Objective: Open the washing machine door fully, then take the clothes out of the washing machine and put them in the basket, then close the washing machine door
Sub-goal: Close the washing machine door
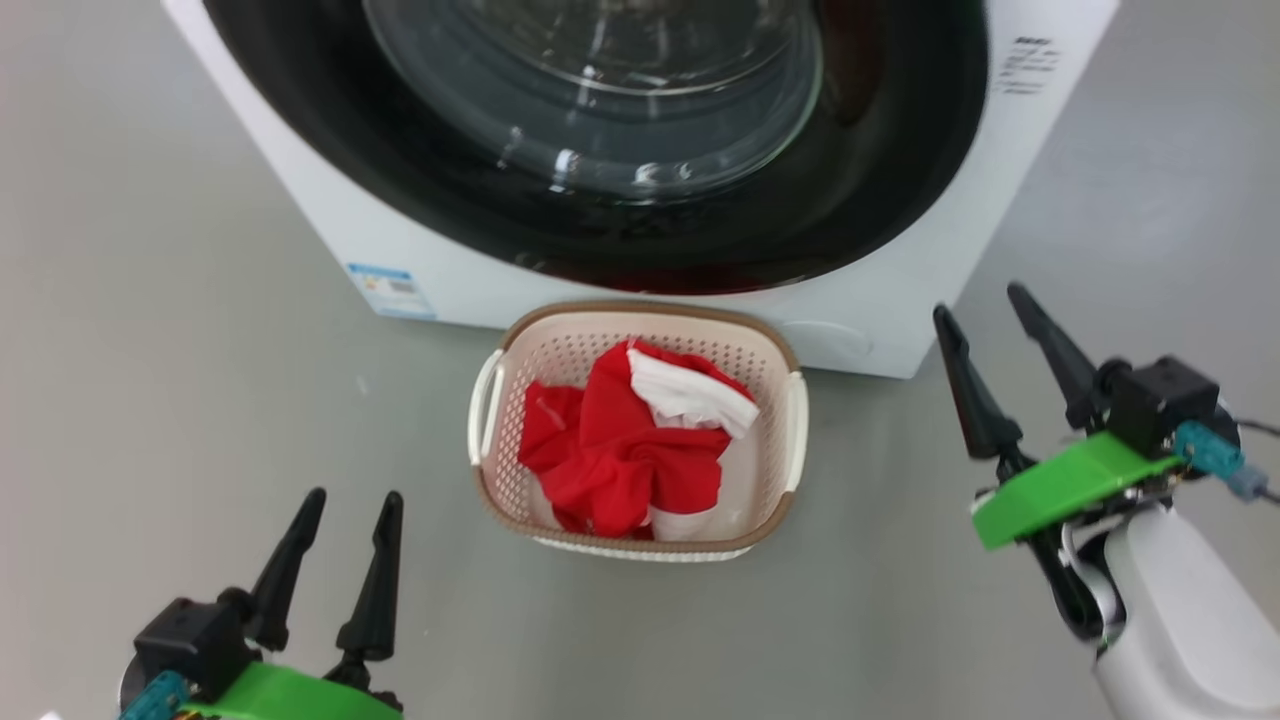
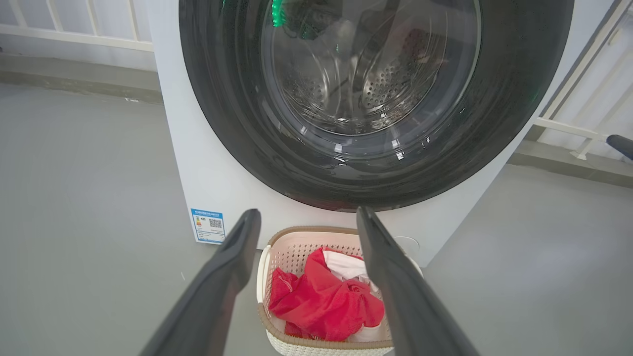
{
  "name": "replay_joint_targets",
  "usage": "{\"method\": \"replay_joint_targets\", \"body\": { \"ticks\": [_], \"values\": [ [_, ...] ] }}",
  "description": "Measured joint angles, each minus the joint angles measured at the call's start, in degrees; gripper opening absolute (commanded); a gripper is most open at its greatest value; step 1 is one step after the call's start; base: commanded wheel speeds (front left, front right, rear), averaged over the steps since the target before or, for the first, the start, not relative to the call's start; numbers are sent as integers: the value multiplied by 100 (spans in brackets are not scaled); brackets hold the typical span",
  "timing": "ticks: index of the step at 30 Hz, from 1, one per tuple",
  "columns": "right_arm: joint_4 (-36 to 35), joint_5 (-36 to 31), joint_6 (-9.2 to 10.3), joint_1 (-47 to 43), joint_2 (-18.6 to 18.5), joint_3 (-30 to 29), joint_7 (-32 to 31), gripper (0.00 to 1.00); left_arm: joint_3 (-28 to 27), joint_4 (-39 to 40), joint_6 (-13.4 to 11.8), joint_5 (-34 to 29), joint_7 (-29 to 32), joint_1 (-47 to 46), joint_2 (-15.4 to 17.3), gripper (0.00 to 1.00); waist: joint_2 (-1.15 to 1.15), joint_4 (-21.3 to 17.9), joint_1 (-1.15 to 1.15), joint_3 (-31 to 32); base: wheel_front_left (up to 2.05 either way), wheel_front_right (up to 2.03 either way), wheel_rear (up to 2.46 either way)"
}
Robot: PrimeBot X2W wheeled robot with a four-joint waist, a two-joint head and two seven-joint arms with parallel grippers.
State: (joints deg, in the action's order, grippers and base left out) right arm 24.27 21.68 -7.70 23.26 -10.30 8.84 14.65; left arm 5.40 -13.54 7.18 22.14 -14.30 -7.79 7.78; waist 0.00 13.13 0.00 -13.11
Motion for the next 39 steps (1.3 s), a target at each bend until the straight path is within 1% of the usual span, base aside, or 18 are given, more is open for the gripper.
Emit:
{"method": "replay_joint_targets", "body": {
  "ticks": [5, 15, 26, 39],
  "values": [
    [-151, 0, 0, -555, 11, -23, 0, 100, -103, -22, 0, -68, 0, 164, 60, 100, 0, -255, 0, 238, 0, 0, 0],
    [-355, 0, 0, -1250, 69, -102, -1, 100, -316, -43, 0, -108, 0, 415, 196, 100, 0, -671, 0, 532, 0, 0, 0],
    [-479, -1, 0, -1760, 155, -288, -1, 100, -453, -34, 0, -109, 0, 608, 225, 100, 0, -1083, 0, 766, 0, 0, 0],
    [-598, 0, 0, -2338, 157, -478, -1, 100, -736, -20, 0, -152, 0, 912, 224, 100, 0, -1414, 1, 1072, 0, 0, 0]
  ]
}}
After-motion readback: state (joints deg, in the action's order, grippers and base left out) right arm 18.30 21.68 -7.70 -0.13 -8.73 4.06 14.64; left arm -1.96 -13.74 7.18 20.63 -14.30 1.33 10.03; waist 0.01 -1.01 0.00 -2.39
